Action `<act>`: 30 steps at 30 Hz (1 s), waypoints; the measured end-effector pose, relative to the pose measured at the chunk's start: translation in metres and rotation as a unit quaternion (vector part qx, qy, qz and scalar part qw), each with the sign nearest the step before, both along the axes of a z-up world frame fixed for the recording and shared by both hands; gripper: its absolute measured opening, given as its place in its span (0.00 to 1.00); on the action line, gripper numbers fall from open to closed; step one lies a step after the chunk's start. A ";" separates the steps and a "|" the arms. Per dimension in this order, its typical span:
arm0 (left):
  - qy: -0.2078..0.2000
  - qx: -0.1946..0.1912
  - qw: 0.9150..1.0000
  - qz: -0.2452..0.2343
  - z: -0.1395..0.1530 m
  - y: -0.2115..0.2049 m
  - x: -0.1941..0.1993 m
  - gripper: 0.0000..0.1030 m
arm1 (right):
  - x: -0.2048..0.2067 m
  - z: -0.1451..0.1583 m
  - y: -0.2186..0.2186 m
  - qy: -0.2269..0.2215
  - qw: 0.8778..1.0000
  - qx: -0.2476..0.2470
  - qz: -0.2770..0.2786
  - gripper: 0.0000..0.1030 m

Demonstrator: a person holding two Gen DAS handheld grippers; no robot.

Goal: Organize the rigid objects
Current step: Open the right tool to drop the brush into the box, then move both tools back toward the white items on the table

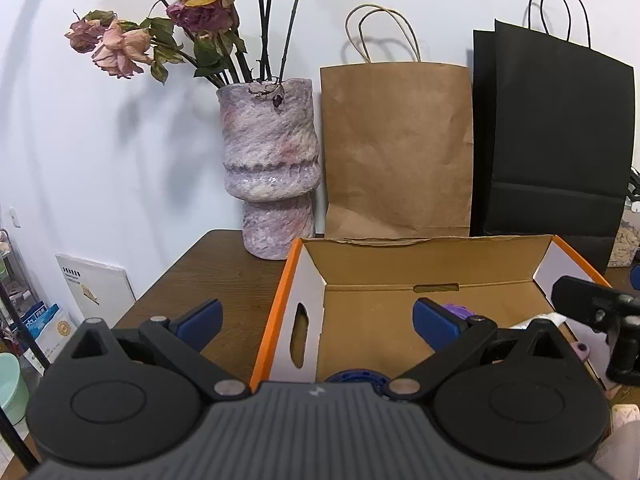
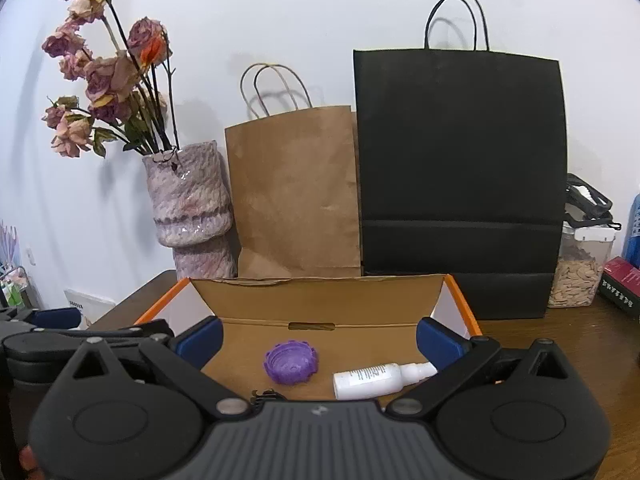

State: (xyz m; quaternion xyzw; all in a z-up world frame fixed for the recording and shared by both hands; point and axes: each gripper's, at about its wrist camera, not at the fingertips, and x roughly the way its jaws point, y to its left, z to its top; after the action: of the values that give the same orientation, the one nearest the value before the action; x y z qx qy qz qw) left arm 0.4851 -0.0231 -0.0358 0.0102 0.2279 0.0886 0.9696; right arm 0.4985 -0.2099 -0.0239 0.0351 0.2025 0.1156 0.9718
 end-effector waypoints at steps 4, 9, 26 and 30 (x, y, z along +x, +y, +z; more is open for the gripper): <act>0.002 0.001 1.000 0.000 0.000 0.002 -0.010 1.00 | -0.011 0.000 -0.005 -0.006 1.000 0.001 -0.002 1.00; 0.003 0.000 1.000 -0.001 -0.001 0.003 -0.025 1.00 | -0.027 0.000 -0.011 -0.011 1.000 -0.001 -0.006 1.00; -0.009 -0.005 1.000 -0.012 -0.006 0.010 -0.088 1.00 | -0.103 -0.012 -0.017 -0.050 0.998 -0.021 -0.021 1.00; -0.013 -0.006 1.000 -0.015 -0.009 0.012 -0.105 1.00 | -0.122 -0.017 -0.014 -0.054 0.998 -0.032 -0.024 1.00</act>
State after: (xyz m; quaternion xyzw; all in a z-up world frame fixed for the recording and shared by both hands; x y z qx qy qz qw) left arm 0.3805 -0.0111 -0.0445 0.0071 0.2160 0.0728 0.9737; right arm 0.3765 -0.2236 -0.0411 0.0025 0.1523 0.0879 0.9844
